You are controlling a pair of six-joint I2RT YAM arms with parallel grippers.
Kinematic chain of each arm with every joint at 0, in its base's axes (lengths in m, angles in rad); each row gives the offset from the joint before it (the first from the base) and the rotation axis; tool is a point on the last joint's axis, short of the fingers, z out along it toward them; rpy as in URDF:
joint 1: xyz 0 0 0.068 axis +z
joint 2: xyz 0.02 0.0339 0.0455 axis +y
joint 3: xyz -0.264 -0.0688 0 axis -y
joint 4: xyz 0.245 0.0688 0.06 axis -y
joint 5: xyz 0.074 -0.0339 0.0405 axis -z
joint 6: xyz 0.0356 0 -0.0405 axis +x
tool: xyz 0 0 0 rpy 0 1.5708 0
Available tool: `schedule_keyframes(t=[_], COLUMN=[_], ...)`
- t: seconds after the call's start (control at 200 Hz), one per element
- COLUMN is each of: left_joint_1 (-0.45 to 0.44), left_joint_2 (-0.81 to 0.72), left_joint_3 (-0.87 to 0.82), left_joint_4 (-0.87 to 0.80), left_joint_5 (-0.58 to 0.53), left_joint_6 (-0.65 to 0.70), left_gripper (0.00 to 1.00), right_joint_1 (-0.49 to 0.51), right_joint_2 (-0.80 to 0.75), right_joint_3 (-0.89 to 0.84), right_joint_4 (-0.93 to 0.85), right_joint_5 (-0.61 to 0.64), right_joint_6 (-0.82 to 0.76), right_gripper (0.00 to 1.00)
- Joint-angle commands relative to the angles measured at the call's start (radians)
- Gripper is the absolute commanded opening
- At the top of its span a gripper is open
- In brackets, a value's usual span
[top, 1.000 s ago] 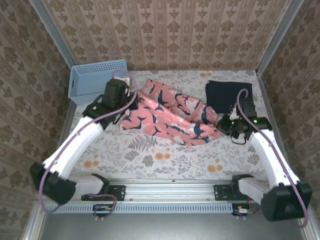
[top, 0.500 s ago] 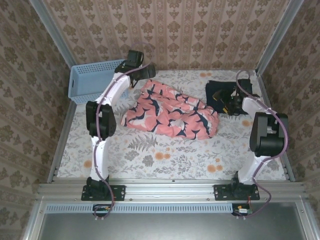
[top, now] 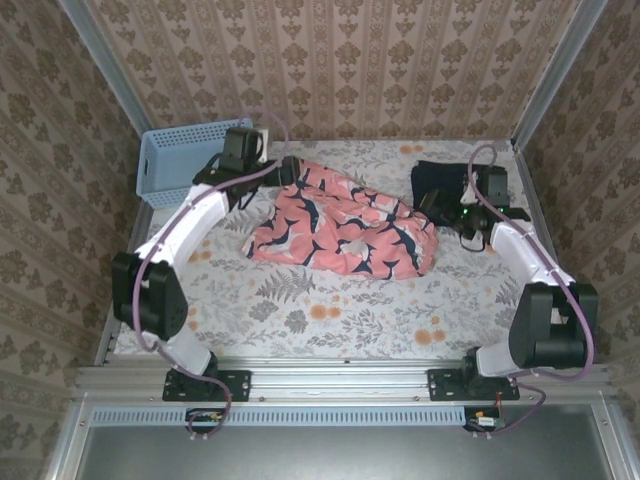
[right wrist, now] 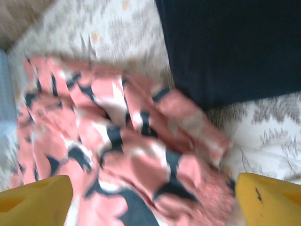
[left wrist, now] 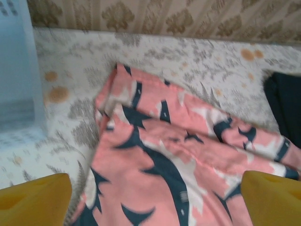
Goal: Fold and stack the mixed laundry pile
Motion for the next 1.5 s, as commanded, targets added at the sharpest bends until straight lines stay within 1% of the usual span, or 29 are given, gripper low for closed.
schedule_keyframes(t=[0.0,0.055,0.065,0.09,0.135,0.195,0.225,0.26,0.285,0.29,0.37,0.405,0.535,0.62,0.72,0.8,0.89,1.025,1.1,1.16,1.2,1.23,1.25,1.265,1.29,1.315,1.37,1.395,1.495], left_joint_1=[-0.041,-0.06,-0.084,-0.105,-0.126,-0.139,-0.143,-0.145,-0.144,-0.143,-0.144,-0.149,-0.173,-0.183,-0.199,-0.224,-0.277,-0.386,-0.414,-0.396,-0.372,-0.348,-0.332,-0.322,-0.301,-0.281,-0.231,-0.206,-0.12], left_joint_2=[-0.026,-0.025,-0.022,-0.012,0.017,0.076,0.11,0.15,0.178,0.185,0.263,0.285,0.3,0.287,0.262,0.193,0.062,-0.153,-0.237,-0.272,-0.285,-0.29,-0.293,-0.294,-0.296,-0.295,-0.285,-0.276,-0.22], left_joint_3=[-0.163,-0.197,-0.201,-0.207,-0.209,-0.187,-0.171,-0.157,-0.15,-0.148,-0.128,-0.13,-0.181,-0.239,-0.327,-0.425,-0.528,-0.629,-0.647,-0.627,-0.594,-0.563,-0.539,-0.523,-0.495,-0.468,-0.422,-0.405,-0.374], left_joint_4=[0.094,0.117,0.124,0.144,0.173,0.194,0.199,0.208,0.212,0.212,0.223,0.227,0.231,0.228,0.203,0.17,0.099,-0.02,-0.067,-0.105,-0.132,-0.146,-0.154,-0.159,-0.168,-0.174,-0.172,-0.169,-0.115], left_joint_5=[0.1,0.11,0.111,0.114,0.117,0.131,0.126,0.116,0.112,0.111,0.132,0.142,0.11,0.098,0.112,0.123,0.126,0.078,0.046,0.012,-0.009,-0.02,-0.026,-0.034,-0.047,-0.063,-0.096,-0.1,-0.095], left_joint_6=[-0.035,-0.054,-0.057,-0.06,-0.07,-0.077,-0.077,-0.076,-0.08,-0.081,-0.105,-0.114,-0.12,-0.12,-0.119,-0.135,-0.167,-0.255,-0.299,-0.293,-0.272,-0.249,-0.231,-0.217,-0.193,-0.169,-0.127,-0.111,-0.069], left_gripper=[0.83,0.71,0.69,0.62,0.51,0.33,0.26,0.15,0.0,0.0,0.0,0.0,0.0,0.0,0.0,0.0,0.0,0.0,0.0,0.16,0.21,0.26,0.33,0.4,0.5,0.58,0.77,0.79,0.79], right_joint_1=[0.096,0.158,0.168,0.193,0.234,0.273,0.282,0.29,0.295,0.295,0.309,0.318,0.335,0.35,0.365,0.375,0.392,0.436,0.453,0.454,0.453,0.452,0.451,0.45,0.448,0.443,0.428,0.419,0.366], right_joint_2=[-0.067,-0.067,-0.066,-0.06,-0.046,-0.024,0.024,0.056,0.084,0.089,0.181,0.217,0.324,0.353,0.337,0.303,0.248,0.144,0.08,0.024,-0.008,-0.042,-0.059,-0.071,-0.085,-0.099,-0.116,-0.121,-0.129], right_joint_3=[-0.045,-0.044,-0.044,-0.042,-0.043,-0.042,-0.033,-0.026,-0.022,-0.021,0.027,0.047,0.071,0.05,-0.006,-0.053,-0.1,-0.168,-0.207,-0.221,-0.212,-0.196,-0.182,-0.171,-0.148,-0.125,-0.068,-0.046,-0.001], right_joint_4=[-0.078,-0.069,-0.067,-0.055,-0.018,0.028,0.043,0.071,0.091,0.093,0.099,0.086,0.071,0.059,0.044,0.016,-0.039,-0.137,-0.17,-0.172,-0.2,-0.215,-0.226,-0.233,-0.247,-0.26,-0.3,-0.314,-0.348], right_joint_5=[0.012,0.016,0.018,0.024,0.038,0.093,0.115,0.135,0.151,0.153,0.164,0.189,0.197,0.192,0.188,0.175,0.172,0.166,0.156,0.132,0.125,0.122,0.122,0.123,0.125,0.13,0.156,0.167,0.205], right_joint_6=[-0.021,0.004,0.01,0.026,0.059,0.09,0.102,0.115,0.125,0.127,0.13,0.129,0.133,0.132,0.124,0.108,0.083,0.068,0.081,0.095,0.098,0.093,0.085,0.079,0.06,0.047,0.021,0.012,-0.015], right_gripper=[0.68,0.53,0.5,0.42,0.32,0.25,0.22,0.17,0.16,0.16,0.14,0.14,0.16,0.17,0.18,0.19,0.2,0.21,0.23,0.26,0.3,0.37,0.44,0.49,0.55,0.58,0.6,0.61,0.64])
